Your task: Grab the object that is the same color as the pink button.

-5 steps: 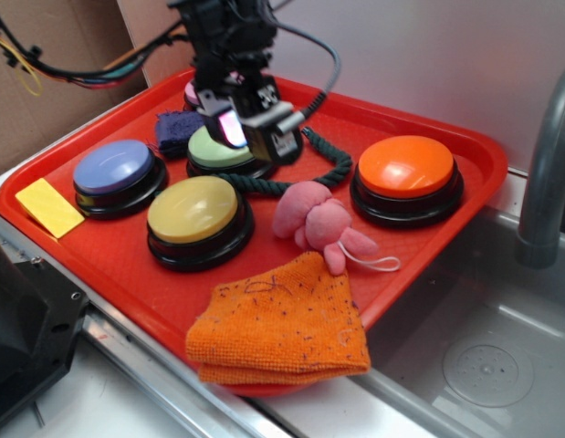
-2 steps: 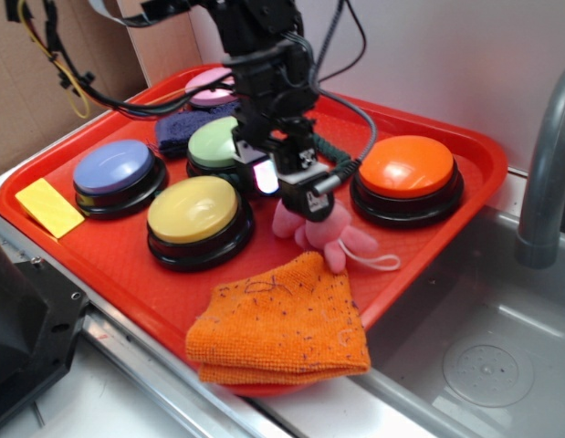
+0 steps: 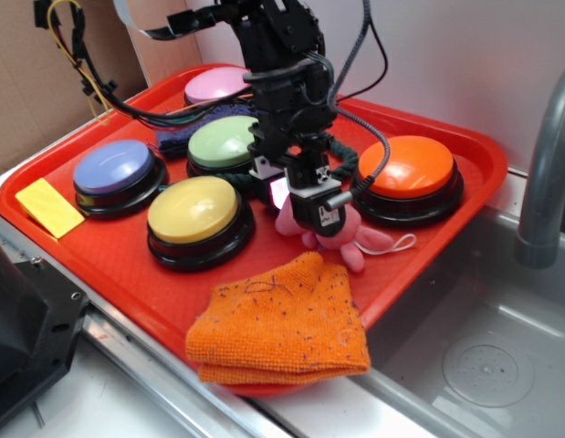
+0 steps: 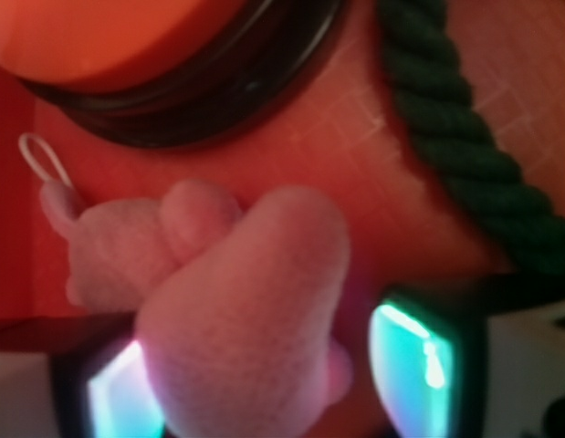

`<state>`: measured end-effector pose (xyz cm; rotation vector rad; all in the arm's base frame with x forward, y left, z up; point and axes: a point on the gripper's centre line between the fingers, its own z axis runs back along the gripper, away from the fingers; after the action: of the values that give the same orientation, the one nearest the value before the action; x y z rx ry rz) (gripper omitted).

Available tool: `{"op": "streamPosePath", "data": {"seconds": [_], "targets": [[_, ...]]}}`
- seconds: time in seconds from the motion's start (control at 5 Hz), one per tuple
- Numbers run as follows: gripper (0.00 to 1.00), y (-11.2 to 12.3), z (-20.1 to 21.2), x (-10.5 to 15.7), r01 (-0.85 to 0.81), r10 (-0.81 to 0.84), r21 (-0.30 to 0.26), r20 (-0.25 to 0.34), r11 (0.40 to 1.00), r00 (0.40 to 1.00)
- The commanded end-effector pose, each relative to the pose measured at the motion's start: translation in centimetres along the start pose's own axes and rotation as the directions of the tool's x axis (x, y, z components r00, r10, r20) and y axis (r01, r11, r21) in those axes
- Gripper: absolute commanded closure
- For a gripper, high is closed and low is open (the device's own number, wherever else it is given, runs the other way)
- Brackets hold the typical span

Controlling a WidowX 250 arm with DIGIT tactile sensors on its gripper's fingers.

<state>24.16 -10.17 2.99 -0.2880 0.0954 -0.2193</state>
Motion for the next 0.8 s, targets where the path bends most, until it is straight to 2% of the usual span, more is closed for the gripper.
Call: {"op": "streamPosePath", "data": {"seconds": [0.0,0.2,0.6], "targets": [[1.00,-0.5,1.3,0.7,0.023,-0.022,-0.006,0.054,1.000,0.998],[1.00,0.0,2.8,0.2,0.014,-0.020,0.081,0.070,0.997,0.997],[1.00,2.3,8.1,-0.9,-0.038,0.000,0.245,0.155,0.969,0.988]]}}
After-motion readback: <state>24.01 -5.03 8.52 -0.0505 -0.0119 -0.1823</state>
